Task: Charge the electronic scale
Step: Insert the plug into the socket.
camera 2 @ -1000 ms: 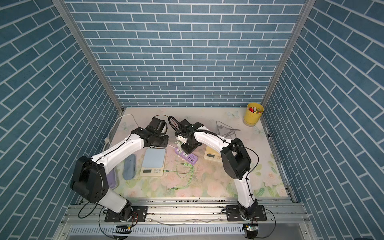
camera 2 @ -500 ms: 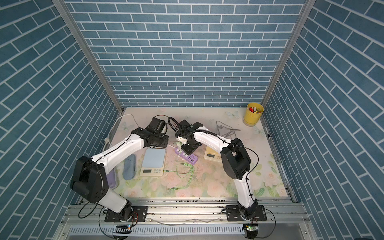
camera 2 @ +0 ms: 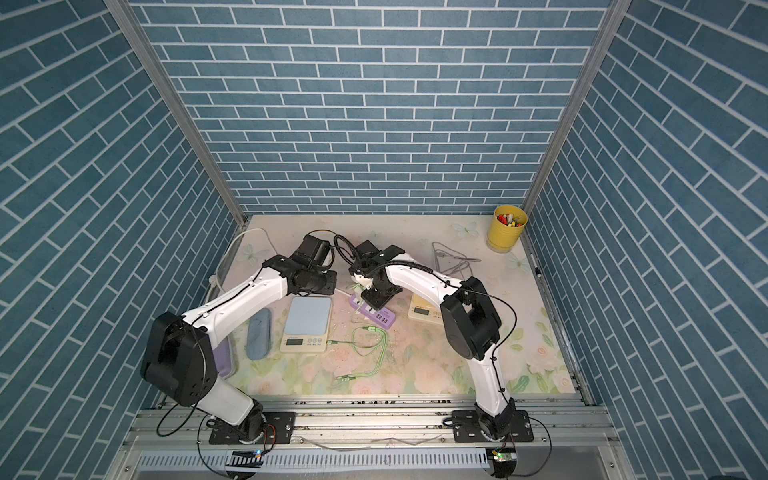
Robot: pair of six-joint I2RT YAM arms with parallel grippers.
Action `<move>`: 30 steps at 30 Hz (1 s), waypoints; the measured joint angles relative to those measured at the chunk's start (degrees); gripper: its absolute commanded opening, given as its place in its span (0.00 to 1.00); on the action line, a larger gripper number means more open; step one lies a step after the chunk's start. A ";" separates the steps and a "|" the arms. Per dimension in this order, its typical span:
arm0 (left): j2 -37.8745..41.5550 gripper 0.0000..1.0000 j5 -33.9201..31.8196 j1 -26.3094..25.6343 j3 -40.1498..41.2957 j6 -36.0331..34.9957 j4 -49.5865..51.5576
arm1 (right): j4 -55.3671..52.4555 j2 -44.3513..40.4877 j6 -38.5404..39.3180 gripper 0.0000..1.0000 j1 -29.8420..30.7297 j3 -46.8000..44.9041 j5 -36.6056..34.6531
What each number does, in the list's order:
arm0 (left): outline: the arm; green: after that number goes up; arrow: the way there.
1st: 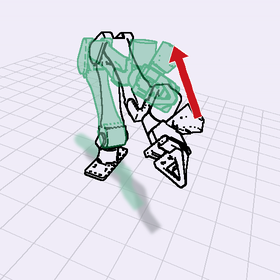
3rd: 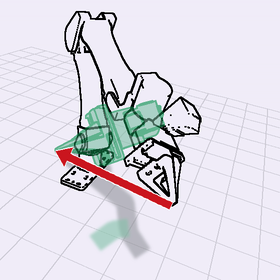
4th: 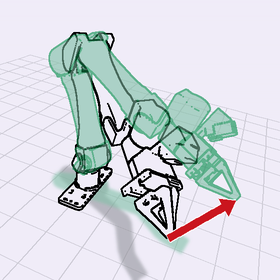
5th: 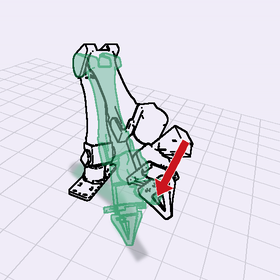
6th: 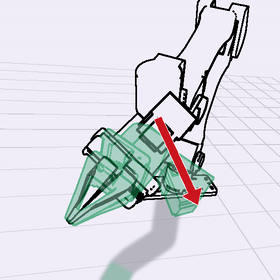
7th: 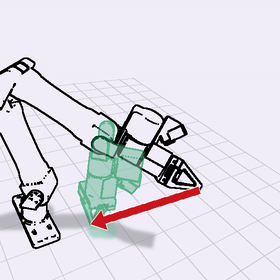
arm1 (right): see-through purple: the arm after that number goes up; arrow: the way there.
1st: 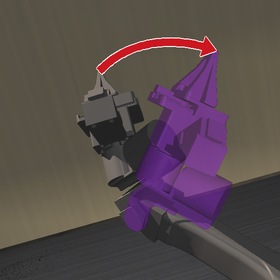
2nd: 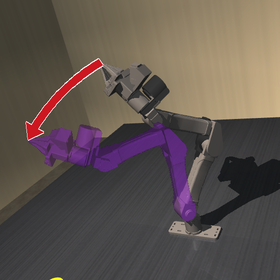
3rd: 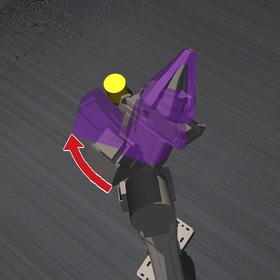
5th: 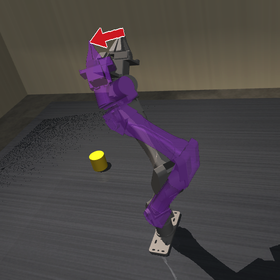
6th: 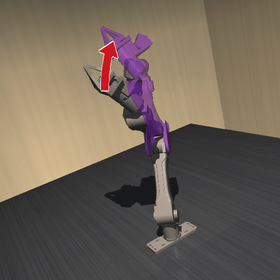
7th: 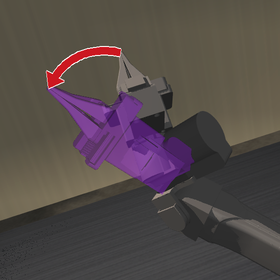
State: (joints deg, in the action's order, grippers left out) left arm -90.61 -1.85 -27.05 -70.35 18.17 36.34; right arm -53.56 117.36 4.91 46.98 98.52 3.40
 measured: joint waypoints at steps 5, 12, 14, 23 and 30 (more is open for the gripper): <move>0.00 0.38 0.00 0.09 0.00 0.00 0.00 | 0.13 0.00 -0.07 0.00 -0.13 -0.02 -0.13; 0.00 0.38 0.02 0.09 0.00 0.00 0.00 | 0.59 0.00 -0.07 0.00 -0.66 -0.04 -0.83; 0.00 0.38 0.02 0.09 0.02 0.00 0.00 | 0.66 0.00 -0.04 0.00 -0.76 -0.04 -0.85; 0.00 0.38 0.04 0.09 0.59 -0.02 0.04 | 5.03 0.09 -0.09 0.00 -1.14 -0.20 0.87; 0.00 0.38 0.07 0.09 0.59 -0.02 0.02 | 5.22 0.09 -0.04 0.00 -1.14 -0.87 1.55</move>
State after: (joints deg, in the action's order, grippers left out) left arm -90.61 -1.78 -26.96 -69.76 18.15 36.36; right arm -48.34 117.45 4.86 45.84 97.65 4.95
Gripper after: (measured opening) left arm 0.378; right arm 0.279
